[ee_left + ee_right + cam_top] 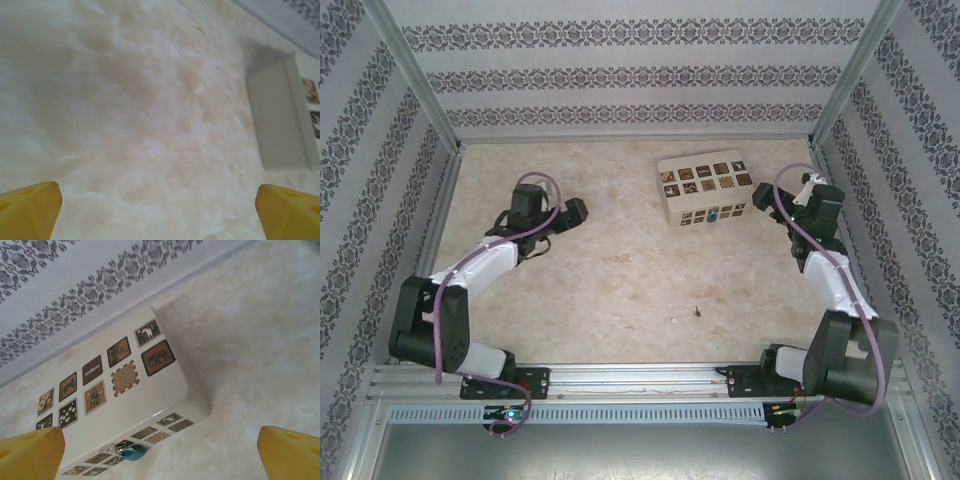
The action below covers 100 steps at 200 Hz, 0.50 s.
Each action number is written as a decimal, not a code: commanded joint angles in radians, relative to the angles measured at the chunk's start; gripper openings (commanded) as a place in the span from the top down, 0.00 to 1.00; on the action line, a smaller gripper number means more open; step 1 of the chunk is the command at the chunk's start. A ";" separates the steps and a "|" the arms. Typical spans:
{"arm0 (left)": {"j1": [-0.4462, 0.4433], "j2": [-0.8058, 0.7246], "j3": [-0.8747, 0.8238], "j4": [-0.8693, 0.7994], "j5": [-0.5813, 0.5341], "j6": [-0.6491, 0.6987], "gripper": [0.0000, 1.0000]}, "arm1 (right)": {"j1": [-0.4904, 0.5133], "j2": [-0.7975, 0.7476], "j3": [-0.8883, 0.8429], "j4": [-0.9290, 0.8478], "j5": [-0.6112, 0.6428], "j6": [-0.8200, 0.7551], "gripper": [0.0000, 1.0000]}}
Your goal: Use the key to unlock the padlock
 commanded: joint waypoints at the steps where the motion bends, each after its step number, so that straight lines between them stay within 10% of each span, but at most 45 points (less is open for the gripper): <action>1: -0.066 0.071 0.098 0.030 0.053 -0.082 0.01 | -0.065 0.094 0.074 -0.022 -0.203 0.103 0.02; 100: -0.238 0.517 0.537 0.026 0.205 -0.152 0.00 | -0.085 0.464 0.316 -0.001 -0.306 0.156 0.02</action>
